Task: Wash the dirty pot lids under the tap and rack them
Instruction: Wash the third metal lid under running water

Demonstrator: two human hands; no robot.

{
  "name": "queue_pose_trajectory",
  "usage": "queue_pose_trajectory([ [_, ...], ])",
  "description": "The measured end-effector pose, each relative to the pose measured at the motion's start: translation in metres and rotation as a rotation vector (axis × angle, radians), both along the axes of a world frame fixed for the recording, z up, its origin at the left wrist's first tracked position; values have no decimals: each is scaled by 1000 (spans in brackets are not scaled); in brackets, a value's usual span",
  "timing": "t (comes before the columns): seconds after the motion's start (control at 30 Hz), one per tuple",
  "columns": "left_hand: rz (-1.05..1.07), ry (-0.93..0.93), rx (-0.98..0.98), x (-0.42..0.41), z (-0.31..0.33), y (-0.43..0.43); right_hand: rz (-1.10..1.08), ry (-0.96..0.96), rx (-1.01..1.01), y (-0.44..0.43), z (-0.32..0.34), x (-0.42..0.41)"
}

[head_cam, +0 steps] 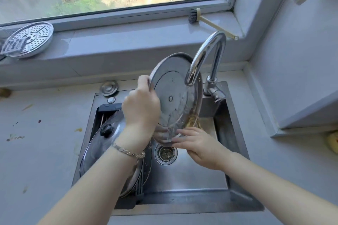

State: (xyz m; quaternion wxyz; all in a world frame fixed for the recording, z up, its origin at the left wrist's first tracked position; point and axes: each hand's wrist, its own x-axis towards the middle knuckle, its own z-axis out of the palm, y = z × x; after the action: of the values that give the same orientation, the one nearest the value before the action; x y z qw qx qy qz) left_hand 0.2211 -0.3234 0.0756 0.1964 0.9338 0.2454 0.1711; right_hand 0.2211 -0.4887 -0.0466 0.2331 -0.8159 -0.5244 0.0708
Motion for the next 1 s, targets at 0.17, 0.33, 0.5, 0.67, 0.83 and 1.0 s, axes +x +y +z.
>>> queue_pose_trajectory([
  [0.17, -204, 271, 369, 19, 22, -30, -268, 45, -158, -28, -18, 0],
  [0.33, -176, 404, 391, 20, 17, -27, -460, 117, -204, -24, -16, -3],
  [0.5, -29, 347, 89, 3, 2, 3, -599, 482, -112, 1, 3, -14],
  [0.67, 16, 203, -345, -21, -22, 6, -890, 573, -118, 46, 1, -4],
  [0.83, 48, 151, -541, -42, -36, -14, -923, 399, -84, 76, 20, 24],
  [1.0, 173, 22, -618, -38, -34, -11, -512, 226, -104, 82, 30, 20],
])
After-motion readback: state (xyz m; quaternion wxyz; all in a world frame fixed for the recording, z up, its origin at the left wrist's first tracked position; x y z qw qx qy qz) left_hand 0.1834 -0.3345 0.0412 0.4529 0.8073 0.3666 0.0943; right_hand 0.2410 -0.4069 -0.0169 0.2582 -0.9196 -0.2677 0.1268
